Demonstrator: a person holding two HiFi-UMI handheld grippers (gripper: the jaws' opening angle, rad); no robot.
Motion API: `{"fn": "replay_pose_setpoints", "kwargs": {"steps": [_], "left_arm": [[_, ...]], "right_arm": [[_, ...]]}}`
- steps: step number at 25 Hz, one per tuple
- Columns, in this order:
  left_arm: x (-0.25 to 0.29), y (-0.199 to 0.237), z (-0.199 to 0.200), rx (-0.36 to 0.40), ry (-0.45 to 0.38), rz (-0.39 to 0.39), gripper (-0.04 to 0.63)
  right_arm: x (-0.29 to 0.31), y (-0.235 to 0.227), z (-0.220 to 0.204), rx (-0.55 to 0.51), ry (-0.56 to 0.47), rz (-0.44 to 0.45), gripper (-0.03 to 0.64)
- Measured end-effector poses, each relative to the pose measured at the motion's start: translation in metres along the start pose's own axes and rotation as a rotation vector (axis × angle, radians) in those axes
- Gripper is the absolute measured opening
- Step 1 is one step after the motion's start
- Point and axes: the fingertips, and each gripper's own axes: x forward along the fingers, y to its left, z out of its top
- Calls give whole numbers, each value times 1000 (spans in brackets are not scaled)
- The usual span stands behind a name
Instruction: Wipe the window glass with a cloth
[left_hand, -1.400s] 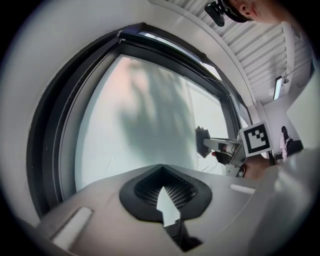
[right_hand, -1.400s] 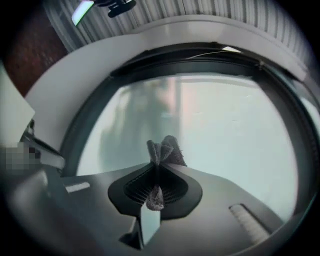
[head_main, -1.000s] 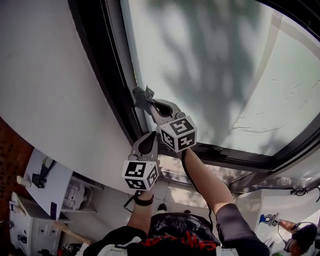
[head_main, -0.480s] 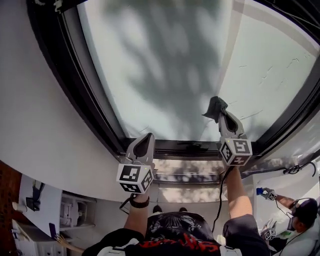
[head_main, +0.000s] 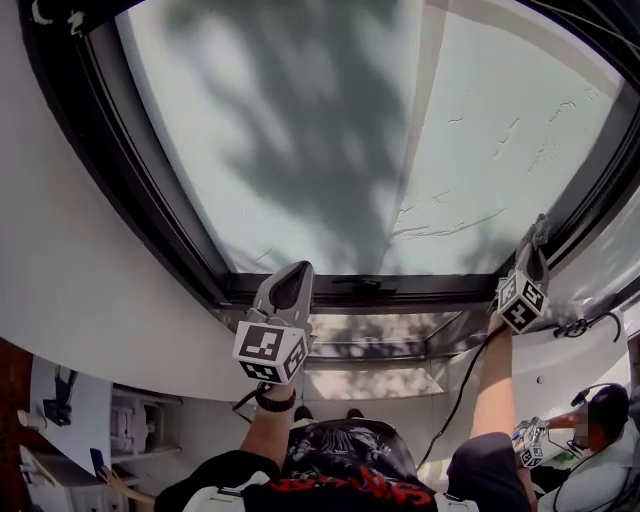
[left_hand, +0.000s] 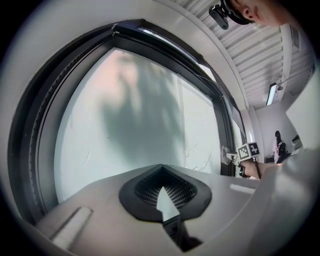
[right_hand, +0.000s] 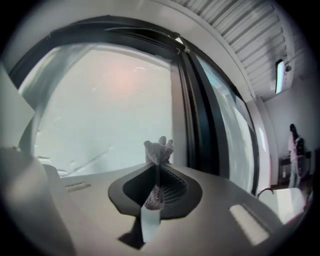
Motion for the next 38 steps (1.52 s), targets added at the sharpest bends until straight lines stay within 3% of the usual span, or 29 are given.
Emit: {"fn": "replay_pose_setpoints", "kwargs": {"steps": [2,4,8,12,16,19,22,29,33,37,38], "left_arm": [[-1,0,-1,0,3,0,-12],[-6,5,2,1,2,5,-12],[-27,20,34,37,-49,42,-12],[-48,36,60,82,-99,108,-12],[-65,55,53,71,-84,160,-12],[-67,55,48,62,-80,153,-11],[-67,55,43,66,-65,146,-11],[-37,39,30,18,-66,46,-11],[-19,17,23,0,-60,-15,-11],[-10,6,22,-6,-67,-30,-11],[-10,2,20,-8,-65,-35,-11]], "right_arm": [[-25,61,17,23,-87,169,26],[-56,148,30,45,-150,400,26],[-138,336,25,96,-144,870,26],[-201,466,34,149,-184,1162,26],[-226,567,36,203,-109,1399,26],[-202,583,24,134,-52,1316,27],[-166,533,18,130,-28,1169,28],[-84,305,6,218,-22,779,28],[-29,146,-18,134,13,458,28],[30,3,-46,97,59,39,28],[32,-19,-49,109,66,-30,28]]}}
